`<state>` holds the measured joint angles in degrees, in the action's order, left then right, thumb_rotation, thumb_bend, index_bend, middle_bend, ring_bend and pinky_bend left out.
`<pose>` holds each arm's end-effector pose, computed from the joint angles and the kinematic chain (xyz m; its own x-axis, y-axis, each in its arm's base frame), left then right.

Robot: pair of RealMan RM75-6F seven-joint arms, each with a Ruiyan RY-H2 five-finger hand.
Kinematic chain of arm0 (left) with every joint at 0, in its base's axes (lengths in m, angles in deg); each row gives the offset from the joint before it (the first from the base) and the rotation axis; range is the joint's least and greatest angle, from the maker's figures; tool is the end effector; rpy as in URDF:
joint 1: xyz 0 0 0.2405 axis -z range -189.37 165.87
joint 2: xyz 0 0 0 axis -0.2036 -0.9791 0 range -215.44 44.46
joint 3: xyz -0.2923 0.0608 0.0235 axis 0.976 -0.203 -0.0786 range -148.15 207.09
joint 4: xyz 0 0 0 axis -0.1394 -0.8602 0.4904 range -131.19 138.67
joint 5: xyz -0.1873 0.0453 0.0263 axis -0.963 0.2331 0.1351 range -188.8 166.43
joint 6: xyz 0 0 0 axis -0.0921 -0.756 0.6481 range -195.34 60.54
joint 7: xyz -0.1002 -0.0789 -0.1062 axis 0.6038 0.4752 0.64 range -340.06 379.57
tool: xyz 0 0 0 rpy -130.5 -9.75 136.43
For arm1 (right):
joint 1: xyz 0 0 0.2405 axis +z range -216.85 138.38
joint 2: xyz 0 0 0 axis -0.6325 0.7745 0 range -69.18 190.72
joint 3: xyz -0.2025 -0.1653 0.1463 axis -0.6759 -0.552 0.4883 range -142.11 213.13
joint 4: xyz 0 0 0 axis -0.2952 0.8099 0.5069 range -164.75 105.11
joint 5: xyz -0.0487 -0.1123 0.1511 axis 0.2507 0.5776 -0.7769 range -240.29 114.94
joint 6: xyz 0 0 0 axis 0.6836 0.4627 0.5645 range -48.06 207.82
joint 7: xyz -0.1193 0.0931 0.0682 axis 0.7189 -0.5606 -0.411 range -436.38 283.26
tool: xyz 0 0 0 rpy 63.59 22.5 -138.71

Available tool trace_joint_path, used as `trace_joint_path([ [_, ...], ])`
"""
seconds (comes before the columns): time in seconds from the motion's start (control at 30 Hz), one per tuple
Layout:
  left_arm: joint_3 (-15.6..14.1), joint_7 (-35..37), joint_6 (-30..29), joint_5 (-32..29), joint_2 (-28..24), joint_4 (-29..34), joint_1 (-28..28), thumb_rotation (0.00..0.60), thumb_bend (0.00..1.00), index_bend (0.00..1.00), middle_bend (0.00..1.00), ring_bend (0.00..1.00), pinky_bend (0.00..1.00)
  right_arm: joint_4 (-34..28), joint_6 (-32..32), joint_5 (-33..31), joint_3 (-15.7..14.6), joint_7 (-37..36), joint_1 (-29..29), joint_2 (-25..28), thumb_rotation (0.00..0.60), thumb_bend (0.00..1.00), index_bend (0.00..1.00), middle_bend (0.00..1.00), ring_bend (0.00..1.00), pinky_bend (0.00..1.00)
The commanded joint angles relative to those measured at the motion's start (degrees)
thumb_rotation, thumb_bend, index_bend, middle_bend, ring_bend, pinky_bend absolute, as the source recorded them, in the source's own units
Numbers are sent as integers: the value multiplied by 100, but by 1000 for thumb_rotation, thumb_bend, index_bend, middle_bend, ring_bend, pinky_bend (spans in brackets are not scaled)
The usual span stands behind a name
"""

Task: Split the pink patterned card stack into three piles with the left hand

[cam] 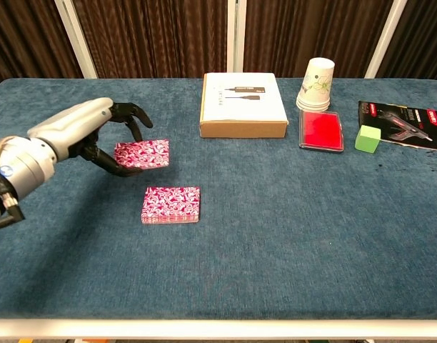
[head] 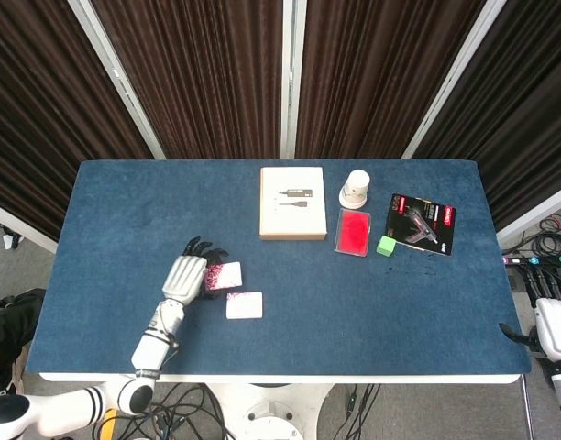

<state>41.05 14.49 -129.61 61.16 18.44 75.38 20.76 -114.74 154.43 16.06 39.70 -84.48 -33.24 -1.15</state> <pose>-0.2071 0.3525 -0.0672 0.1524 0.2461 0.9572 0.9698 -0.2240 -0.0968 -0.3950 -0.2160 0.2095 0.3874 -0.1208 0.9140 -0.9064 0.1314 0.4015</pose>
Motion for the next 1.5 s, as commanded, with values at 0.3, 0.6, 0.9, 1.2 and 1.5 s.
trace_joint_path([
  [0.3,-234,1287,195,443,4,-1348,38,600,215,286,450,144,57,-69,-58,-44,-5,115,26,-1,600,87,0,0,0,0],
  [0.6,-318,1822,262,601,76,-1746,87,600,208,269,354,130,56,-78,-27,-50,-6,115,8,15,600,87,0,0,0,0],
  [0.9,-369,1915,272,653,25,-1698,84,600,187,264,283,100,55,-131,8,-17,-15,112,-3,37,600,87,0,0,0,0],
  [1.2,-392,1929,108,794,-270,-983,70,600,187,247,302,100,55,-84,-21,-41,-15,82,2,11,600,87,0,0,0,0],
  [1.5,-472,1213,182,615,-595,311,7,600,182,220,313,100,55,-13,-64,-68,-12,32,12,-21,600,87,0,0,0,0],
])
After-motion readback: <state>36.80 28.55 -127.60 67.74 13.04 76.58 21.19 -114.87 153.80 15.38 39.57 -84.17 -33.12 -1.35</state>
